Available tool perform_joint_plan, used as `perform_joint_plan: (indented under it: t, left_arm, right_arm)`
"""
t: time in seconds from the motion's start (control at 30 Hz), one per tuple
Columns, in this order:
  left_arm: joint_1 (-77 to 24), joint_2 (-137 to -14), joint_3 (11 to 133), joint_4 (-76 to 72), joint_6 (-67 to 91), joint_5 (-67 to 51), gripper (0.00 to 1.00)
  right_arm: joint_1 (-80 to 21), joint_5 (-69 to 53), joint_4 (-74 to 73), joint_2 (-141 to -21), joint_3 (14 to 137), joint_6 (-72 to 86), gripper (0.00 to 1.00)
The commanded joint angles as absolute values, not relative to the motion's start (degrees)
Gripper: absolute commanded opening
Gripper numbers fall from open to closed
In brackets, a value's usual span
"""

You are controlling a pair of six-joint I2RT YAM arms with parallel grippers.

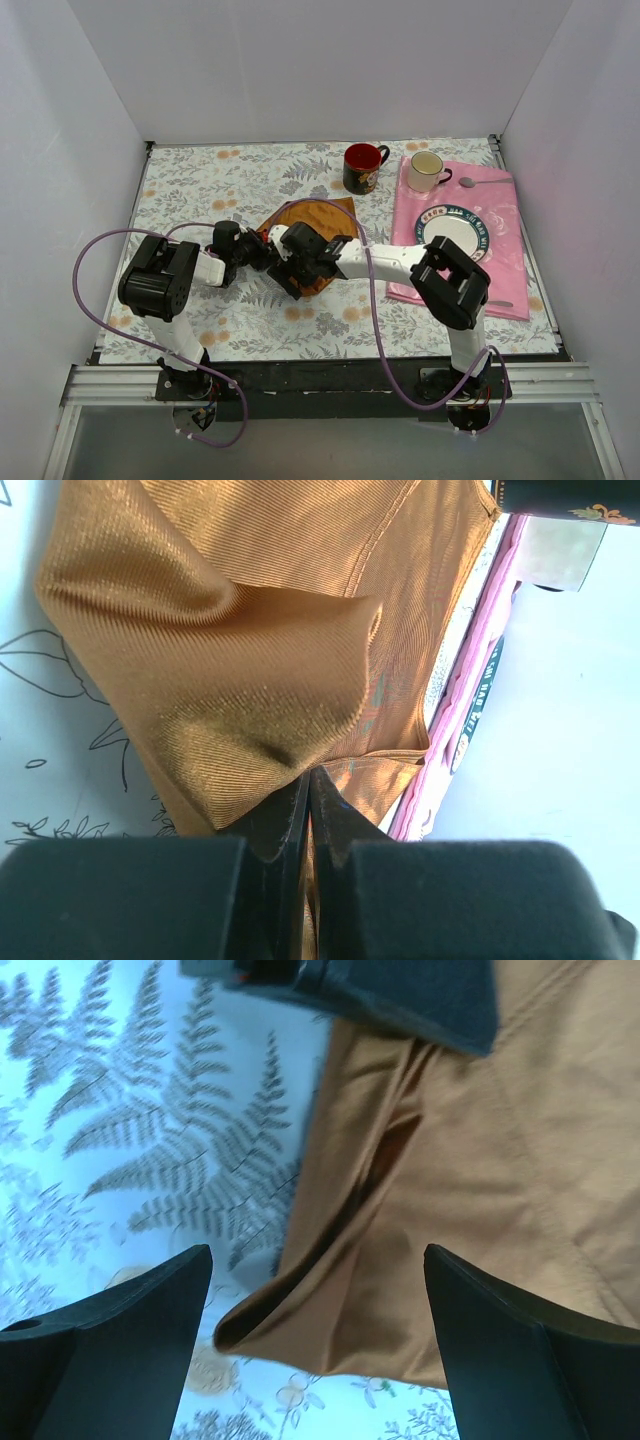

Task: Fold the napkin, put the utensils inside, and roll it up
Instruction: Roll the napkin with the utensil

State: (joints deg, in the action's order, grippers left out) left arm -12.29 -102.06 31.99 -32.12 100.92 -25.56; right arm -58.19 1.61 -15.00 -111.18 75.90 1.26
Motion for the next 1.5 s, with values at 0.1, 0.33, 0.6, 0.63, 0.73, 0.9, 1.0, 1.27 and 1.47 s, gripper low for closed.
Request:
perform_joint_plan:
  t: [0.1, 0.33, 0.6, 0.63, 0.73, 0.9, 1.0, 1.27, 1.47]
  left_arm:
    - [-12.39, -105.91, 28.83, -17.23, 98.35, -20.3, 0.0]
    - [-12.39, -106.08, 28.3, -17.84, 98.7, -20.39, 0.0]
    - [-12.39, -104.59, 28.74, -16.26, 96.95, -20.21, 0.0]
    - [-12.39, -103.98, 28.83, -15.82, 96.68, -20.39, 0.0]
    - [-12.3, -102.05, 29.7, -14.16, 95.01, -20.39, 0.0]
    - [-12.22, -97.83, 35.75, -8.01, 89.23, -20.74, 0.0]
    - [-12.3, -93.35, 42.24, -0.55, 84.93, -19.43, 0.02]
    - [-11.43, -82.98, 52.9, 17.56, 80.51, -15.38, 0.52]
    - [-11.43, -73.75, 51.42, 29.25, 84.27, -11.08, 0.68]
  right_arm:
    - [-59.85, 12.48, -5.1, -114.52, 74.88, -1.32, 0.85]
    - [-60.03, 8.53, -2.81, -118.47, 75.41, -0.44, 0.69]
    - [-57.75, 2.83, -3.34, -119.44, 71.9, 5.53, 0.25]
    - [-57.4, 1.42, -2.99, -119.18, 70.59, 6.23, 0.18]
    - [-55.46, -6.84, -1.85, -119.7, 69.52, 8.96, 0.01]
    - [-50.99, -25.03, 3.16, -122.08, 68.29, 19.57, 0.01]
    - [-49.14, -32.59, 8.86, -123.04, 66.8, 25.2, 0.01]
    - [-46.14, -42.27, 18.89, -126.47, 67.76, 42.17, 0.01]
    - [-44.83, -44.21, 25.04, -127.61, 67.59, 50.08, 0.01]
